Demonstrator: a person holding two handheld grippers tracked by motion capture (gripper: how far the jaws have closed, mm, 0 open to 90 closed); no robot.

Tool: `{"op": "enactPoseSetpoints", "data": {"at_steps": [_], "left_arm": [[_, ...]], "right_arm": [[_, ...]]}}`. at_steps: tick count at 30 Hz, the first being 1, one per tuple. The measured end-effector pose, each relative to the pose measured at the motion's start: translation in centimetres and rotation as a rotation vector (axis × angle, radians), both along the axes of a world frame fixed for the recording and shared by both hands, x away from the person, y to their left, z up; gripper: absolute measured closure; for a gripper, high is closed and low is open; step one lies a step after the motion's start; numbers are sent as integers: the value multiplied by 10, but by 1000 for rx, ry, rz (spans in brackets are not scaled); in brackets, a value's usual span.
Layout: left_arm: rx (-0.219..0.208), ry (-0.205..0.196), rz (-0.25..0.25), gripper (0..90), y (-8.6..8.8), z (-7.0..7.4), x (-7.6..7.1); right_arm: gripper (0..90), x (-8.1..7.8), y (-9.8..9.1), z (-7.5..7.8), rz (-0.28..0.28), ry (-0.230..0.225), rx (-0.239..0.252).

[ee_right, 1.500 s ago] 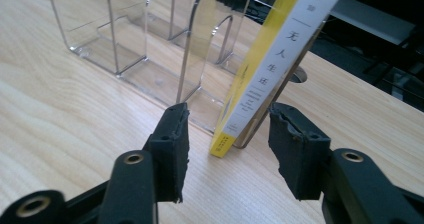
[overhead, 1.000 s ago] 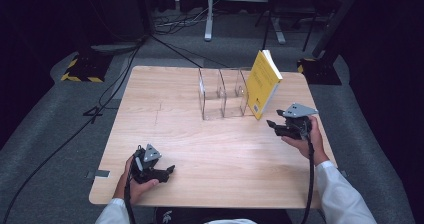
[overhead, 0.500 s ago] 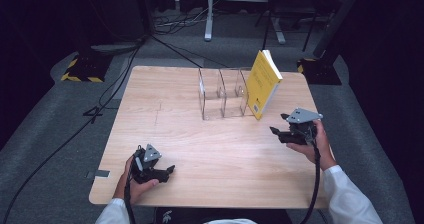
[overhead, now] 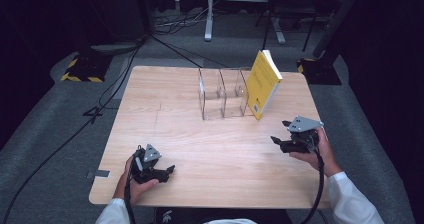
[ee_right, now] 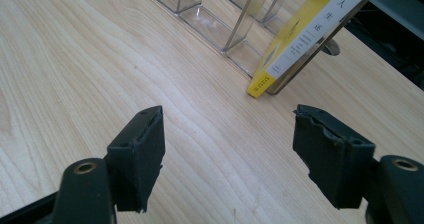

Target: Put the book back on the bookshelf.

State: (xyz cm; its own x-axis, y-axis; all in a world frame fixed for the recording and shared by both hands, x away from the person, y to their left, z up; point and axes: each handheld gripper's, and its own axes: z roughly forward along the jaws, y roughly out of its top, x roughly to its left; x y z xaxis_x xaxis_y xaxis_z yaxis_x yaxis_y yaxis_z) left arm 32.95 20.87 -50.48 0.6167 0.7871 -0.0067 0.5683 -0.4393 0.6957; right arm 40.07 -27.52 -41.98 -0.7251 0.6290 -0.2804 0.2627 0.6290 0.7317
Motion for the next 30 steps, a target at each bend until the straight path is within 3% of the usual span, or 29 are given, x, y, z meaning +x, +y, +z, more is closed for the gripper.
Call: {"op": "enactPoseSetpoints", "data": {"at_steps": [17, 30], "left_arm": [[0, 0, 0, 172, 0, 0, 0], [0, 0, 0, 172, 0, 0, 0]], "right_arm": [[275, -25, -22, -26, -11, 11, -16], [261, -46, -48, -53, -53, 23, -13]]}}
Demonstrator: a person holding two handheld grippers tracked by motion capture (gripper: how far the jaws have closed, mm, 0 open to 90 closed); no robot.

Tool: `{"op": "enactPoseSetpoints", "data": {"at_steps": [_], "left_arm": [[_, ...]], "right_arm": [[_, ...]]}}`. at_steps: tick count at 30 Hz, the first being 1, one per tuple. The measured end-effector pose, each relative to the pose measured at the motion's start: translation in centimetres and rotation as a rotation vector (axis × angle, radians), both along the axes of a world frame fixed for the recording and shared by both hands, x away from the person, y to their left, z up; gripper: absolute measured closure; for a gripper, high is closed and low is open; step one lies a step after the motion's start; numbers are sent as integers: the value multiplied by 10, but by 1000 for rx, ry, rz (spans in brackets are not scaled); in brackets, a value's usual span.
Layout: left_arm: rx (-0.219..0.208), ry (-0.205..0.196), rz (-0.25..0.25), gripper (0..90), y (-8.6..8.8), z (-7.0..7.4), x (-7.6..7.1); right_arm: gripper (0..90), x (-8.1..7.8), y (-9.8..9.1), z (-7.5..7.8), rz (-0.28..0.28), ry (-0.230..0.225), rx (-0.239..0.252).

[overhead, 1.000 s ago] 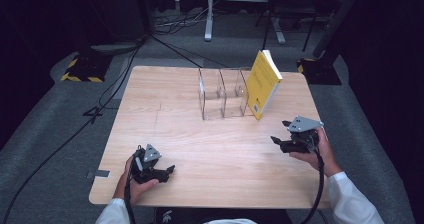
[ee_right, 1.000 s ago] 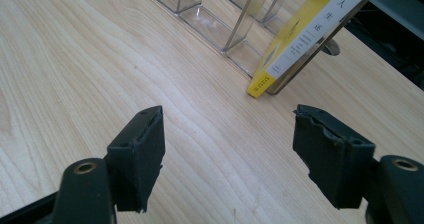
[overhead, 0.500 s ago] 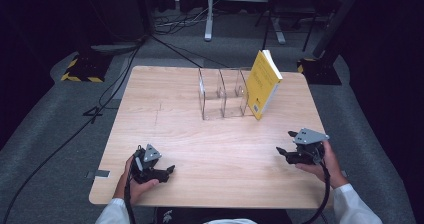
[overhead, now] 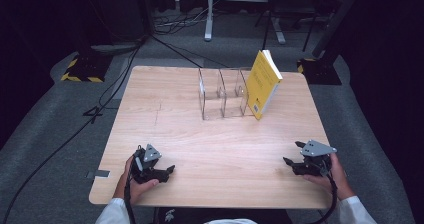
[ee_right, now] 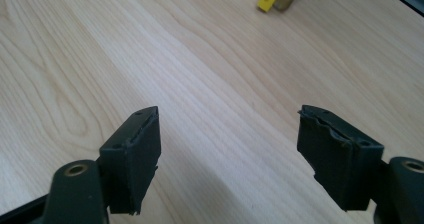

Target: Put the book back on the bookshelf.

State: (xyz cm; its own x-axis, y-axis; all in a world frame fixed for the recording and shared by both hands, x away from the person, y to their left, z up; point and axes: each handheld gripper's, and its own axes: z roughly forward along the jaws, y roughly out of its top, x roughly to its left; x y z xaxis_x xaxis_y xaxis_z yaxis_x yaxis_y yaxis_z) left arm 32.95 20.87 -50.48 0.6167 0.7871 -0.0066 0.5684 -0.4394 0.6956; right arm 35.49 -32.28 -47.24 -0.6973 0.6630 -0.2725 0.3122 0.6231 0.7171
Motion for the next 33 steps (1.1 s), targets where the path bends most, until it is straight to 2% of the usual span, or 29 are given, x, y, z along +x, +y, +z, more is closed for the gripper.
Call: {"op": "enactPoseSetpoints", "data": {"at_steps": [8, 19, 25, 29, 32, 33], "left_arm": [[0, 0, 0, 172, 0, 0, 0], [0, 0, 0, 172, 0, 0, 0], [-1, 2, 1, 172, 0, 0, 0], [-2, 2, 1, 172, 0, 0, 0], [-1, 0, 0, 172, 0, 0, 0], [-1, 0, 1, 172, 0, 0, 0]], "right_arm": [[251, -12, -20, -14, -40, 27, 42], [238, -23, -55, -23, -151, 76, 163], [231, -26, -69, -29, -214, 111, 176], [215, -26, -74, -31, -235, 133, 179], [200, -23, -77, -32, -242, 172, 204], [200, -23, -77, -32, -242, 172, 204]]}}
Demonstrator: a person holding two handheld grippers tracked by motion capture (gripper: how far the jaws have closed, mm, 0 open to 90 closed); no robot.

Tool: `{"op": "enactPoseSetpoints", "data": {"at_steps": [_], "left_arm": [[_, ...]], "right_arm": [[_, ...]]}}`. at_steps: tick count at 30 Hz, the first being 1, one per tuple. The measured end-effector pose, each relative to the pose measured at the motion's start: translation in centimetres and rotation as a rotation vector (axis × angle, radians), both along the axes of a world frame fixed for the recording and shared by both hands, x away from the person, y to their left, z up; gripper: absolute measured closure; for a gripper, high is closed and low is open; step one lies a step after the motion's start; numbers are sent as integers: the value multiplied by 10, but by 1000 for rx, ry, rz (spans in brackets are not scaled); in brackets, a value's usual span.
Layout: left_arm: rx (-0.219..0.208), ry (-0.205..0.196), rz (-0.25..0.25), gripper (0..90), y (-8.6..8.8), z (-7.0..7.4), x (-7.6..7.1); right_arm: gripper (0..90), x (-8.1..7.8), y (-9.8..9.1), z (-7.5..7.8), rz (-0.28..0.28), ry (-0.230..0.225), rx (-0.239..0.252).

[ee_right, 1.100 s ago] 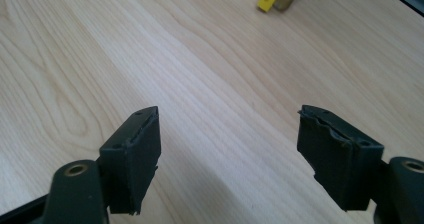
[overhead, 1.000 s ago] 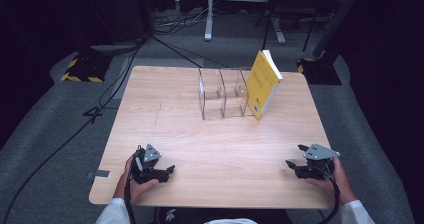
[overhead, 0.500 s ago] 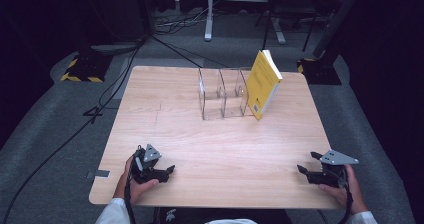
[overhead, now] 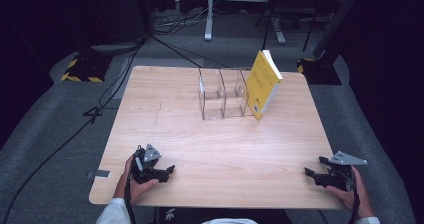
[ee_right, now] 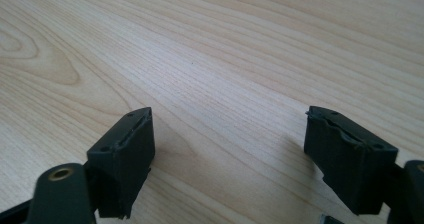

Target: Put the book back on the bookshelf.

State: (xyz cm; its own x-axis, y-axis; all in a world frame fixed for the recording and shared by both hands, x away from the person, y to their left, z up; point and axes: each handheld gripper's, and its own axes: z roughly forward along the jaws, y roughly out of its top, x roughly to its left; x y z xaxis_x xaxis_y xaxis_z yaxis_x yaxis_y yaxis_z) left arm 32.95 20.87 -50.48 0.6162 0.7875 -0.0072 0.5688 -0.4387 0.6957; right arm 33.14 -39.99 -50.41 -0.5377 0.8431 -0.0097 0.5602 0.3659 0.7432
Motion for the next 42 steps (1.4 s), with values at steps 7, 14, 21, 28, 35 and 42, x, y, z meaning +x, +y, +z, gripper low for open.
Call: {"op": "enactPoseSetpoints", "data": {"at_steps": [7, 14, 21, 28, 35, 42], "left_arm": [[-1, 0, 5, 171, 0, 0, -1], [0, 1, 5, 171, 0, 0, -1], [-1, 1, 5, 171, 0, 0, -1], [-5, 2, 5, 171, 0, 0, 0], [0, 2, 1, 169, 0, 0, 0], [1, 6, -2, 165, 0, 0, 1]], "right_arm": [[195, 1, 0, 0, 0, 7, 5], [196, 0, 0, 0, 2, 4, 3], [196, 0, 0, 0, 1, 6, 4], [196, 0, 0, 0, 1, 5, 4], [199, 0, 0, 0, 3, 4, 4], [199, 0, 0, 0, 3, 4, 4]]}}
